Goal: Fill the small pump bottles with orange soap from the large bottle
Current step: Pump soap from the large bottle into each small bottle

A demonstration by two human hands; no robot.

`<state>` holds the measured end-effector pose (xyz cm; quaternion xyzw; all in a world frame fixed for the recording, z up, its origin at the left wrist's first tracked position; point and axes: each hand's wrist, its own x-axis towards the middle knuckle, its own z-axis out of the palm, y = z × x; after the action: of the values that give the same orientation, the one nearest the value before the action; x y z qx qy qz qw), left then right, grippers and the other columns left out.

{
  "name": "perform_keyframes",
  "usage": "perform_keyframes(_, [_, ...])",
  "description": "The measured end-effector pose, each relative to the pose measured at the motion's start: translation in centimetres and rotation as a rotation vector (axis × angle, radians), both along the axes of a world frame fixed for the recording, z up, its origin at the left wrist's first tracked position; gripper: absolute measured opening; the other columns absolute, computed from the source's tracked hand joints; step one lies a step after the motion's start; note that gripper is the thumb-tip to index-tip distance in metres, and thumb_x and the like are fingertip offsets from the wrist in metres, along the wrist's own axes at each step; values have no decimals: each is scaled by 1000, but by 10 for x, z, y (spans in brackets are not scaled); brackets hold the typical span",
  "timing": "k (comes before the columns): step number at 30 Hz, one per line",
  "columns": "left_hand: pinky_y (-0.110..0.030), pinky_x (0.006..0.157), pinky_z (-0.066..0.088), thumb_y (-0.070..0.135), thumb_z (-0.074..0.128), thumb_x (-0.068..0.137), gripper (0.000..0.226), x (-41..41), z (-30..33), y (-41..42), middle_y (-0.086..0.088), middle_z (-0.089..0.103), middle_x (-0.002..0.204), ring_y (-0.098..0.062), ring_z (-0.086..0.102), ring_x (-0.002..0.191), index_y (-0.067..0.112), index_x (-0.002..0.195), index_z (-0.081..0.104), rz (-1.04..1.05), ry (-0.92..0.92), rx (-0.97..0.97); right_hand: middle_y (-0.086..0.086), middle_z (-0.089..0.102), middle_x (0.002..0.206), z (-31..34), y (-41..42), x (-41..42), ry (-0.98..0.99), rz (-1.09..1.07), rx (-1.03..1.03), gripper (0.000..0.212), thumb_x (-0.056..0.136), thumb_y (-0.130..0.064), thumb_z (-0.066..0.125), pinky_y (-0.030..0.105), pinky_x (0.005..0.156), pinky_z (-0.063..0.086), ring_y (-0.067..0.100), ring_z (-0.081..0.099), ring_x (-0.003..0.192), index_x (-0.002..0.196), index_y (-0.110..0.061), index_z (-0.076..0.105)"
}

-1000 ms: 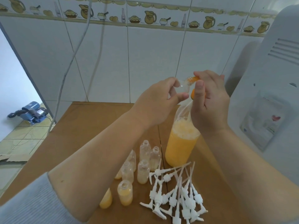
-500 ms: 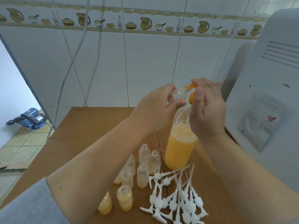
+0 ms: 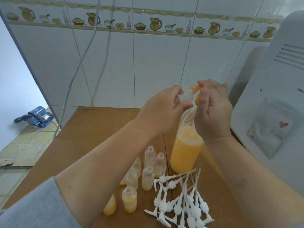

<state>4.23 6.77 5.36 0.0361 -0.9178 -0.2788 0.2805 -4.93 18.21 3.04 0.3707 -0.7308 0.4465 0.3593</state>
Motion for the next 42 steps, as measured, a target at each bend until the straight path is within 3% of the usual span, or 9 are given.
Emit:
perform_keyframes(4, [-19,64,38,48,51,92,38,0,9,-3,10,53,88,-2,46,69,19,117,51,21,19,-34,7,62,119,12,5,4,-12,11,24,55,100,-36,21,33,118,14,18,49,121,120,-4,61])
perform_keyframes(8, [-19,64,38,47,51,93,38,-4,7,1,10,53,88,-2,46,69,18,118,51,15,35,-47,9,62,118,8,5,2,2,-11,-23,48,101,-28,25,38,118,18,20,51,120,119,-3,60])
perform_keyframes(18, [-21,63,39,48,51,92,35,-4,12,-2,8,55,92,-5,48,70,20,114,50,44,-2,-61,7,63,117,12,2,2,-41,2,-23,54,99,-35,22,31,118,10,18,51,119,117,-3,62])
perform_keyframes(24, [-17,62,35,45,51,93,35,-5,2,2,8,52,90,-2,45,68,17,114,50,22,0,-56,9,65,111,-1,0,-2,-38,-30,-68,45,99,-25,27,38,118,16,21,55,115,112,-2,63])
perform_keyframes(31, [-14,61,34,47,49,93,38,-2,10,0,10,52,93,-1,46,72,20,119,49,61,11,-81,1,64,108,16,5,1,-48,35,-50,48,100,-31,26,30,118,11,6,50,110,109,-6,66])
perform_keyframes(36, [-19,63,36,46,48,94,37,-5,5,6,9,51,93,-3,45,70,17,117,50,45,25,-94,8,63,114,1,4,1,-28,-57,-32,47,100,-28,24,32,119,9,18,52,118,116,-4,62])
perform_keyframes(42, [-14,63,35,47,48,94,39,-2,6,2,10,50,95,0,44,70,19,122,48,51,3,-85,5,64,114,10,6,8,-75,14,-53,52,100,-32,22,29,118,9,14,51,117,116,-5,63])
